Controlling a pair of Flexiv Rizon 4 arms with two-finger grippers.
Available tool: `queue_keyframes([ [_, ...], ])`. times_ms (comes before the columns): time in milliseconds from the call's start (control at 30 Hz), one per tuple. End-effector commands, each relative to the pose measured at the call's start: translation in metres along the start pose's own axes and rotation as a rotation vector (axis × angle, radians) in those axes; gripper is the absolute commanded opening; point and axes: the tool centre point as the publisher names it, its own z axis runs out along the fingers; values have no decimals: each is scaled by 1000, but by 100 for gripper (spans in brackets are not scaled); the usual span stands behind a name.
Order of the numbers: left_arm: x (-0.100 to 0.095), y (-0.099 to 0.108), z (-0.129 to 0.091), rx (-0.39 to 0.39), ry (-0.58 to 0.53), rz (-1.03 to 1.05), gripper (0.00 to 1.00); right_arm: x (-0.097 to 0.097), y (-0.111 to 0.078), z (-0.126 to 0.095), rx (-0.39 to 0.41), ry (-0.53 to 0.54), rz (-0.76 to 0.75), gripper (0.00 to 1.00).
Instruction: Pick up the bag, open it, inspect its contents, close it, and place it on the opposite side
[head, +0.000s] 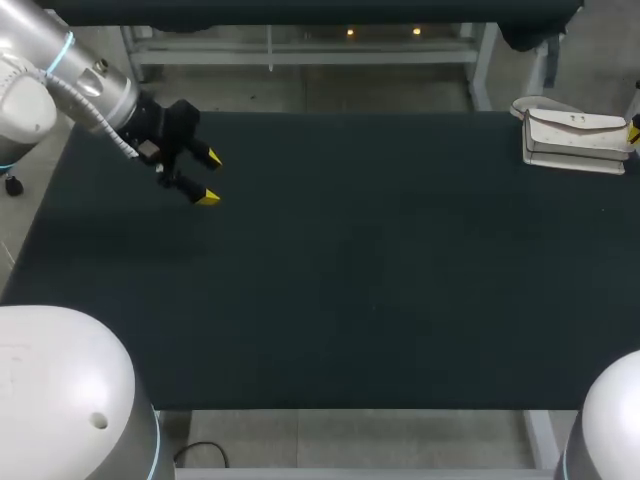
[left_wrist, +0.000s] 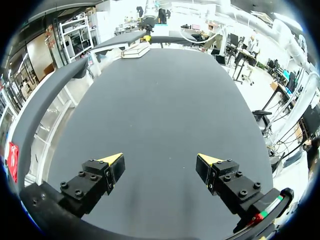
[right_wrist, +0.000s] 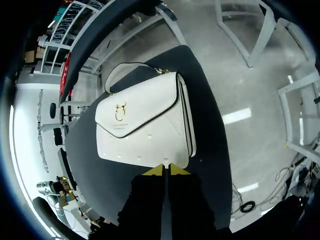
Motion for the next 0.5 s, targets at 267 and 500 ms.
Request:
queue_keyframes([
  [267,0,1,1,3,-2,1,100,34,-15,-5,166,-70,-98,0],
  [500,0,1,1,3,-2,1,100,59,-32,0,169,-197,-186,0],
])
